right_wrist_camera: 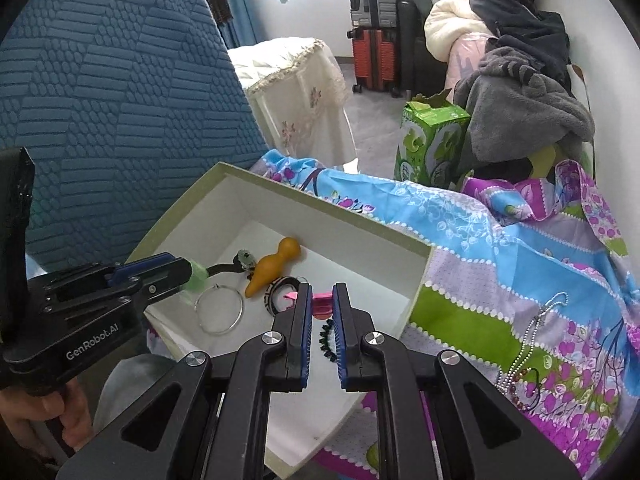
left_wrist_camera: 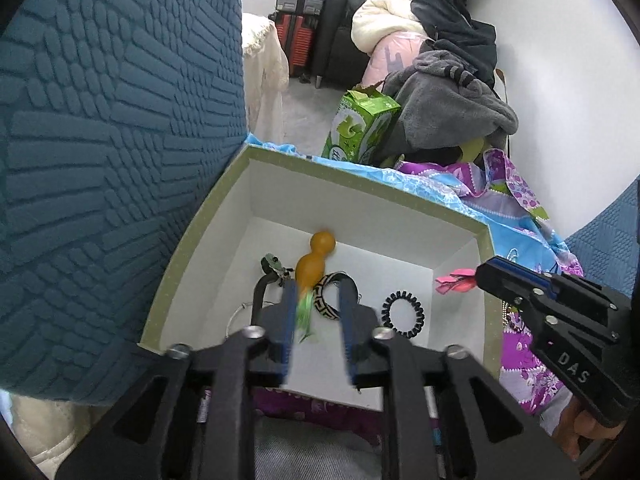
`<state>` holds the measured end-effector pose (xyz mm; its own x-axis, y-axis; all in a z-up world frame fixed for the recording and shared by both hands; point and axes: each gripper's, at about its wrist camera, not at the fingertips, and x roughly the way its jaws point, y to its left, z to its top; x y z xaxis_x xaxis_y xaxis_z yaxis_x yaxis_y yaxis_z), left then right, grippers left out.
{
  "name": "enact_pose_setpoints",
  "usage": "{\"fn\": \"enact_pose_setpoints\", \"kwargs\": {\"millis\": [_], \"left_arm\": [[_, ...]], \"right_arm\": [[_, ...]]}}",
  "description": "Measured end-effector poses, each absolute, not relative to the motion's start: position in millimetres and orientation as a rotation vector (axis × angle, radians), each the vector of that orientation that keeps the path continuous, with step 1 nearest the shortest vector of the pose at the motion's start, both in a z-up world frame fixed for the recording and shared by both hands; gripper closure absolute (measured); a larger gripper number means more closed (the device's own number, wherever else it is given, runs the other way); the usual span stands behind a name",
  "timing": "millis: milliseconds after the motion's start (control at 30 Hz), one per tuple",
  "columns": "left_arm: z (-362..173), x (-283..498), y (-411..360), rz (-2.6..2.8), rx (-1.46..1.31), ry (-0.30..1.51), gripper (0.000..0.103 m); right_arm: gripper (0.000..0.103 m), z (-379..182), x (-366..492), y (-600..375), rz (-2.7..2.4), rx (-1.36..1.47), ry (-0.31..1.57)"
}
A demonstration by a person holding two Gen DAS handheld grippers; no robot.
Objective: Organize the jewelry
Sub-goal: 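Carry the pink clip into the box and open right tool while left tool releases the green clip, then move both open tools back from the box toward the necklaces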
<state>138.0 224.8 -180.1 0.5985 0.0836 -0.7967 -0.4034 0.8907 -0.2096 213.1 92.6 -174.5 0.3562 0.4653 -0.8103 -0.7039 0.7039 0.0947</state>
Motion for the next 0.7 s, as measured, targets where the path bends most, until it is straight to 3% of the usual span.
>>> {"fn": "enact_pose_setpoints", "kwargs": {"millis": [67, 133, 167, 700], "left_arm": [[-172.4, 134.9, 222.9, 0.295, -0.389, 0.863, 0.06], [-162.4, 132.7, 220.2, 0.304, -0.386, 0.841, 0.052], [-156.6, 131.7, 218.1, 0.308, -0.382, 0.831, 0.047], [-63.1, 119.1, 154.3, 0.232, -0.301, 0.626, 0.046]], "right_arm": [[0.092, -167.0, 212.9, 87.9, 0.772, -0.281, 0.921], [0.07, -159.0, 212.3, 82.8, 0.774, -0.269, 0.909], [0.067, -153.2, 212.4, 79.1, 0.776, -0.258, 0.899], [0.066, -50.7, 192.2, -10.8, 0.762, -0.168, 0.63]]}}
